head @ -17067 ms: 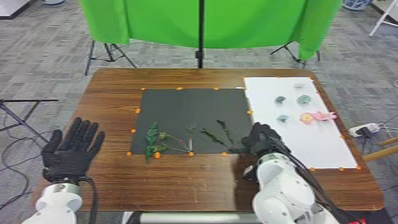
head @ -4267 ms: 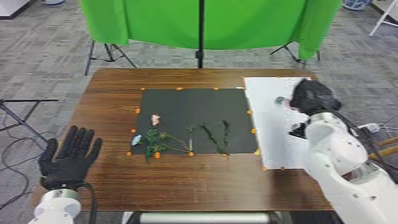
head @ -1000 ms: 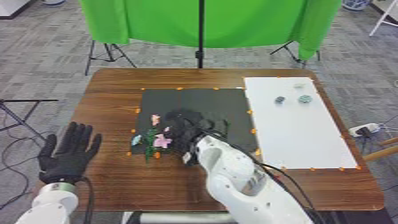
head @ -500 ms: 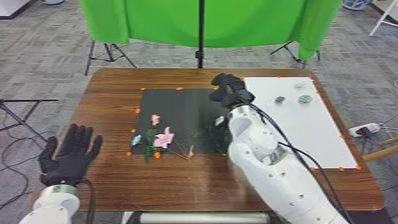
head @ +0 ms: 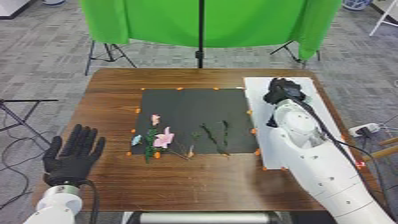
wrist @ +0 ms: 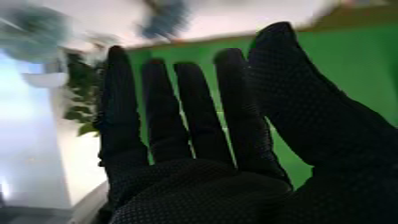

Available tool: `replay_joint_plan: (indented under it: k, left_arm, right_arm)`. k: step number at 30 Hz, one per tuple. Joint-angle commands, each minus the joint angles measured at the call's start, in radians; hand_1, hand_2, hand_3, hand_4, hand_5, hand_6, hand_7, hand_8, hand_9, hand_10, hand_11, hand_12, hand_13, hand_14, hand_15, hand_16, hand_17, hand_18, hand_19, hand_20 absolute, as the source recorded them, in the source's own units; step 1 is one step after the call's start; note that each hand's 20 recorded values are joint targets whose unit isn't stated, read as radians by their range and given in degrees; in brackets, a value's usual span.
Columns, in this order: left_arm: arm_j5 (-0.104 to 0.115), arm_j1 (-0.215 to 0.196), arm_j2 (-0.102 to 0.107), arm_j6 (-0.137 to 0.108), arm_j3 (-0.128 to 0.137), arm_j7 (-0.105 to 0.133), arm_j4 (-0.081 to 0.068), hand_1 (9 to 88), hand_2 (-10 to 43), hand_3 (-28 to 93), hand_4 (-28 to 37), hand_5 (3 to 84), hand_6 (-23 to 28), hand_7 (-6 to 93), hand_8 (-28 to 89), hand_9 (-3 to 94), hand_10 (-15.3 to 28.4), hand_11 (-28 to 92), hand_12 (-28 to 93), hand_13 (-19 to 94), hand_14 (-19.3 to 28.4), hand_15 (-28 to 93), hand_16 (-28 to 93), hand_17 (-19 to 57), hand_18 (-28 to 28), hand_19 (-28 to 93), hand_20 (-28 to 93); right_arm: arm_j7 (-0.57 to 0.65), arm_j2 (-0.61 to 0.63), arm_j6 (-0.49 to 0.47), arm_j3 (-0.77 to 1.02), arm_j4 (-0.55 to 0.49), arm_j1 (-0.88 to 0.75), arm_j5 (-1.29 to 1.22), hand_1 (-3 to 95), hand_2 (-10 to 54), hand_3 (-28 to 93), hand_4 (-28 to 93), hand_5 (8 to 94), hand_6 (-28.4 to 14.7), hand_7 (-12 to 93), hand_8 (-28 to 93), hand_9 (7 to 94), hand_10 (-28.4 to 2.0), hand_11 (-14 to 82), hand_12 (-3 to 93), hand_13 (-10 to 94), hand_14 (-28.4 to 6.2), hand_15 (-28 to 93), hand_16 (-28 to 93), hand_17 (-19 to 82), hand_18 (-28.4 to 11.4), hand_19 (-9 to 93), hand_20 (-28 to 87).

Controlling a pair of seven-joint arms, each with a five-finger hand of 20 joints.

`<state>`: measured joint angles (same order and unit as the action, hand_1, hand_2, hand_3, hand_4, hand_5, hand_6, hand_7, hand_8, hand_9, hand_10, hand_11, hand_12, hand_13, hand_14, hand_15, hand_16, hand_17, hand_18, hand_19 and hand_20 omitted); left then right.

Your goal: Arrange flowers

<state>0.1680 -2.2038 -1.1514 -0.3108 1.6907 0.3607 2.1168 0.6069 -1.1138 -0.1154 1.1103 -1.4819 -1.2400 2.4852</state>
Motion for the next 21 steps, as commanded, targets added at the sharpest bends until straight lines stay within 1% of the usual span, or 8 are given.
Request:
replay_joint_plan:
  k: [1,3,6,7,11,16,19,21]
  left_arm:
    - [0.001,-0.015,-0.019,-0.006,-0.013,-0.018,-0.007,25.9,17.4,78,-28.3,50.0,11.3,11.2,-9,42.8,16.6,24,10,32,16.9,43,-9,-7.0,14.8,43,16]
    - [-0.001,-0.011,-0.017,-0.003,-0.019,-0.021,-0.009,25.9,17.4,78,-28.3,49.7,11.3,11.1,-9,42.8,16.7,24,10,32,16.9,43,-9,-7.0,14.7,43,16]
    - [0.007,-0.009,-0.018,-0.008,-0.018,-0.02,-0.007,25.9,17.4,78,-28.3,49.7,11.3,11.1,-9,42.8,16.6,24,10,32,17.0,43,-9,-7.0,14.7,43,16]
    - [0.006,-0.012,-0.017,-0.006,-0.016,-0.017,-0.005,25.9,17.4,78,-28.3,49.7,11.2,11.1,-9,42.8,16.6,24,10,32,16.9,43,-9,-7.1,14.7,43,16]
    - [0.005,-0.006,-0.018,-0.007,-0.014,-0.016,-0.007,25.9,17.4,77,-28.3,49.9,11.3,11.2,-9,42.9,16.6,24,10,32,16.9,43,-9,-7.1,14.7,43,16]
    - [0.003,-0.011,-0.019,0.004,-0.011,-0.013,-0.006,25.9,17.5,77,-28.3,49.9,11.3,11.2,-9,42.9,16.8,24,10,32,17.0,43,-9,-7.1,14.7,43,16]
    - [0.002,-0.016,-0.018,0.009,-0.009,-0.008,-0.004,25.8,17.5,78,-28.3,49.8,11.2,11.1,-9,42.9,16.6,24,10,32,17.1,43,-9,-7.1,14.7,43,16]
    - [0.001,-0.017,-0.019,0.01,-0.007,-0.009,-0.004,25.8,17.5,77,-28.3,49.7,11.1,10.9,-9,42.8,16.5,24,10,32,17.0,43,-9,-7.2,14.7,43,16]
  right_arm:
    - [0.054,-0.03,-0.01,0.012,0.091,0.003,0.009,48.7,-9.5,86,-28,51.8,-1.7,16,-14,43.8,-15.5,10.0,12.0,32,-16.2,24,10,21,-22.7,70,19]
    - [0.048,-0.027,0.024,0.007,0.097,-0.014,0.019,49.7,-9.5,85,-28,52.7,-1.0,17,-15,44.8,-15.2,10.8,12.1,36,-15.5,25,10,24,-23.0,71,19]
    - [0.061,-0.027,0.105,-0.006,0.11,-0.033,0.033,54.1,-9.5,82,-28,62.2,-0.1,18,-15,58.7,-15.4,14.9,14.6,57,-12.0,33,14,31,-22.6,76,22]
    - [0.061,-0.028,0.127,-0.01,0.113,-0.036,0.032,57.3,-9.5,76,-28,64.4,-0.1,18,-14,62.0,-15.2,16.9,15.6,61,-10.0,33,20,33,-22.2,77,22]
    - [0.035,-0.022,0.203,-0.016,0.116,-0.049,0.062,64.8,-9.5,66,-28,73.4,-1.2,23,-2,80.3,-11.3,11.4,35.5,78,-3.9,33,37,41,-20.9,86,27]
    - [0.002,0.006,0.279,-0.038,0.058,-0.049,0.053,65.2,-9.5,67,-28,74.9,-1.2,30,-2,83.5,-10.7,13.5,40.3,80,-3.2,34,40,42,-20.8,88,27]
    - [-0.035,0.037,0.299,-0.053,-0.058,-0.071,0.031,64.9,-9.5,68,-28,74.8,-1.3,30,-2,83.5,-10.7,13.8,40.7,80,-3.3,34,41,42,-20.9,88,28]
    - [-0.058,0.05,0.252,-0.058,-0.143,-0.093,0.052,64.6,-9.5,68,-28,74.7,-1.3,31,-2,83.3,-10.7,13.9,40.9,80,-3.4,34,41,42,-21.0,88,28]
